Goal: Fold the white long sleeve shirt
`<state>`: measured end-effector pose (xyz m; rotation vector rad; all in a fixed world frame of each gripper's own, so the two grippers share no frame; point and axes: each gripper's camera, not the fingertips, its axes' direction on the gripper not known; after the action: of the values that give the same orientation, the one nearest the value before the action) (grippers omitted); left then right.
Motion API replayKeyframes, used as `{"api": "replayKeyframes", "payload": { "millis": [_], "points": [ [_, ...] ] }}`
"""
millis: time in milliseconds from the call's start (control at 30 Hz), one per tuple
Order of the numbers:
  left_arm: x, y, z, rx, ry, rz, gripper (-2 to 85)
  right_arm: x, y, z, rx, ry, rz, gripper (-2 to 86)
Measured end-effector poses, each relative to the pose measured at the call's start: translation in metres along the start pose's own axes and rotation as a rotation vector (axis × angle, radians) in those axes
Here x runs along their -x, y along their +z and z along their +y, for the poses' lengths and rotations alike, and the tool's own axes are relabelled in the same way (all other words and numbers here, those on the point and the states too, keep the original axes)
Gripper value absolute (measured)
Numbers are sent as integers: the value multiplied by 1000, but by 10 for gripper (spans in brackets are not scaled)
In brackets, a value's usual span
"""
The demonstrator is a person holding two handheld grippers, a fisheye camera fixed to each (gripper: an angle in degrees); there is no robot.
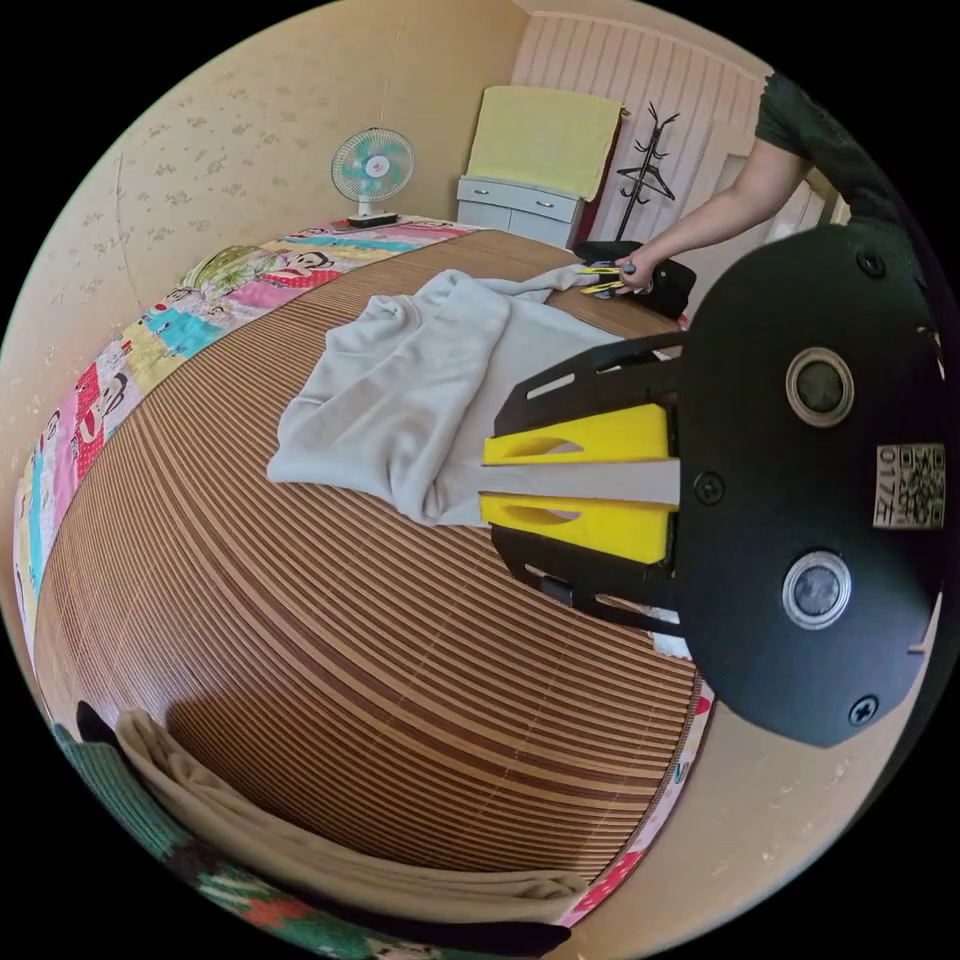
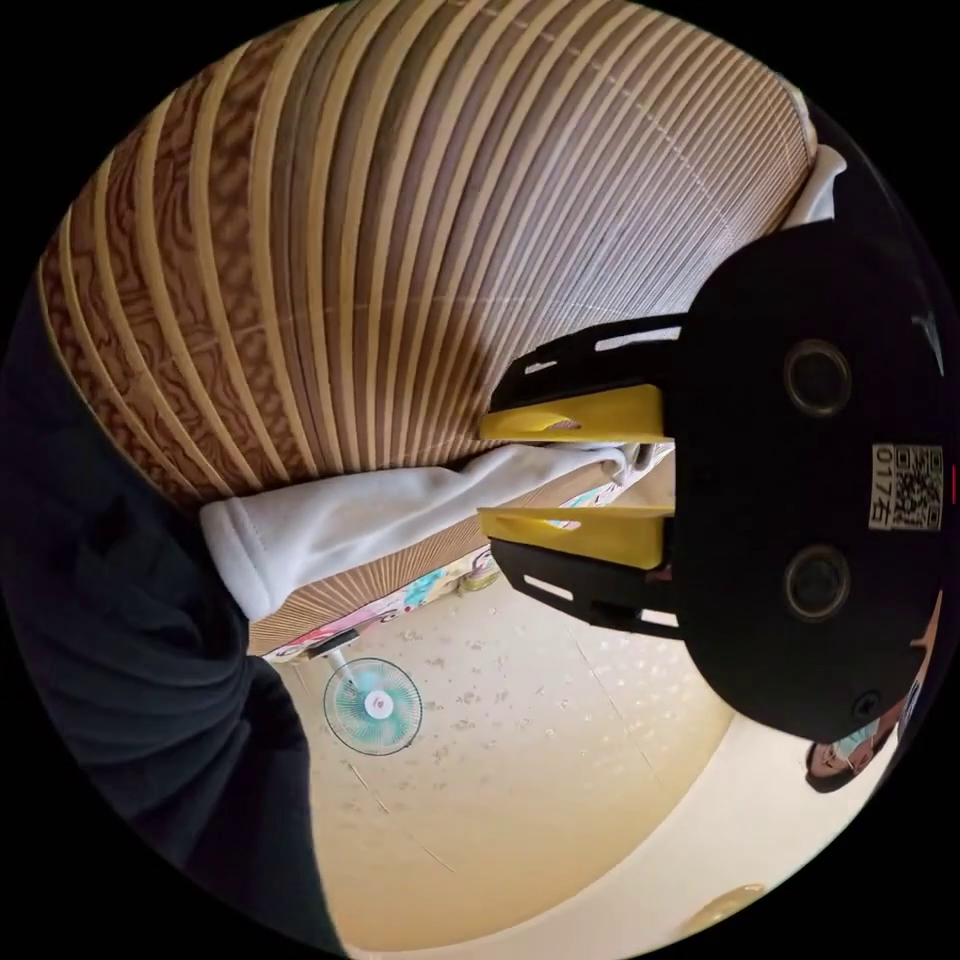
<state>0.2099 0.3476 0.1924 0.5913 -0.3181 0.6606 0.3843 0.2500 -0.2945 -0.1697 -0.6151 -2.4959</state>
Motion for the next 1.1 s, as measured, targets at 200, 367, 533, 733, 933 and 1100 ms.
{"api": "replayKeyframes", "payload": {
  "millis": [200,367,533,733,933,1100],
  "points": [
    [-22,-1,21,118,133,-143,50,55,26,5,78,-174,-41,44],
    [-32,-16,30,124,189,-188,37,119,95,2,164,-329,-108,134],
    [-38,-8,30,160,170,-162,35,154,129,9,169,-508,152,119],
    [-43,-10,42,203,197,-179,34,121,107,21,28,-635,581,111],
    [-18,-10,55,241,111,-179,33,55,141,-5,78,-554,557,86],
    [-6,-19,59,226,62,-173,30,11,177,-1,251,-524,417,41]
  ]
}}
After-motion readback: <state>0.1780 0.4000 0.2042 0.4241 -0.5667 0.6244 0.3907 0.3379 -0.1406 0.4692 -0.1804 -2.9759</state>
